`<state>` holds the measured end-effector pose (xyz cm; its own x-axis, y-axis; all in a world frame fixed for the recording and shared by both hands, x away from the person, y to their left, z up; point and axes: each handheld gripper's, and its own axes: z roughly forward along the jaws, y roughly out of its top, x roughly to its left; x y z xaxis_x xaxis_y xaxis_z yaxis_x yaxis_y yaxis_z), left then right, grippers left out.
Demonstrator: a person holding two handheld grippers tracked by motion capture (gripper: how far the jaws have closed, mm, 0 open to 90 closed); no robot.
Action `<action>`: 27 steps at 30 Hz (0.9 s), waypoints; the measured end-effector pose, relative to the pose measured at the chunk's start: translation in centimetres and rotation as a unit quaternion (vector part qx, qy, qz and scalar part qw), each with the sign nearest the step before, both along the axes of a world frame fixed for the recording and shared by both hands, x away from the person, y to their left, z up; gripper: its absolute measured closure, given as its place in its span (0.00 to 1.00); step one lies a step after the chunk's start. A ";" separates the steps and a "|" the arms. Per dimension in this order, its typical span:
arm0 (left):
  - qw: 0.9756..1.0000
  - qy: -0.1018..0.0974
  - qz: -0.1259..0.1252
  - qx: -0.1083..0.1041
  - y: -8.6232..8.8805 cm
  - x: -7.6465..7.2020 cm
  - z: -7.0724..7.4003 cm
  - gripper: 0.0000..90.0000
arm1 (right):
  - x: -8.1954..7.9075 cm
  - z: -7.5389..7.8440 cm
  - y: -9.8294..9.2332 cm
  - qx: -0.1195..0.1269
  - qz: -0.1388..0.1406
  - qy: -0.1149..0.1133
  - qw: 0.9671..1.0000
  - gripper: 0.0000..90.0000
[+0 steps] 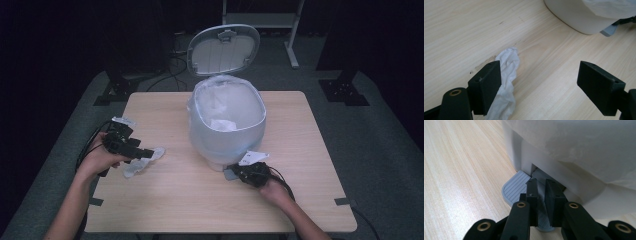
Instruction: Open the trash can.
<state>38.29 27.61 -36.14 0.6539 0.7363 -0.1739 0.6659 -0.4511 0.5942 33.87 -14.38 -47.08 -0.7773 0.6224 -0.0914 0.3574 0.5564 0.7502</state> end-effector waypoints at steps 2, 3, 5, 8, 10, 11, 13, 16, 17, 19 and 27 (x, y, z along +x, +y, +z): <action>1.000 0.002 0.003 -0.002 0.2 0.1 -0.4 0.21 | -0.1 0.0 0.1 -0.001 0.000 -0.003 1.000 0.90; 1.000 0.004 0.007 -0.003 0.4 0.1 -0.6 0.21 | -0.1 0.0 0.1 -0.001 -0.001 -0.003 1.000 0.90; 1.000 0.005 0.010 -0.002 0.5 0.2 -0.9 0.21 | 0.0 0.0 0.0 0.000 0.000 -0.001 1.000 0.90; 1.000 0.005 0.016 -0.002 0.8 0.3 -1.4 0.21 | -0.1 0.0 0.1 -0.001 0.000 -0.003 1.000 0.90; 1.000 0.003 0.018 0.006 0.9 0.3 -1.6 0.21 | 0.0 0.0 0.0 -0.001 0.000 -0.003 1.000 0.90; 1.000 0.002 0.018 0.008 1.0 0.3 -1.8 0.21 | 0.0 0.0 0.0 -0.001 0.000 -0.003 1.000 0.90; 1.000 0.006 0.021 0.005 1.0 0.3 -2.0 0.21 | 0.0 0.0 0.1 0.000 0.000 -0.002 1.000 0.90; 1.000 0.006 0.022 0.007 1.2 0.4 -2.4 0.21 | 0.0 0.0 0.1 -0.001 0.000 -0.002 1.000 0.90; 1.000 0.006 0.025 0.008 1.3 0.4 -2.5 0.21 | 0.0 0.0 0.0 -0.001 0.000 -0.002 1.000 0.90; 1.000 0.008 0.027 0.009 1.3 0.5 -2.8 0.21 | -0.1 0.0 0.1 0.000 0.000 -0.002 1.000 0.90; 0.999 0.017 0.030 0.020 1.1 0.7 -3.9 0.21 | 0.0 0.0 0.0 -0.002 0.001 -0.003 1.000 0.90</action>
<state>39.00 28.76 -40.00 0.6035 0.7804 -0.1639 0.7111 -0.4337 0.5534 33.84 -14.36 -47.08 -0.7786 0.6199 -0.0974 0.3517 0.5597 0.7504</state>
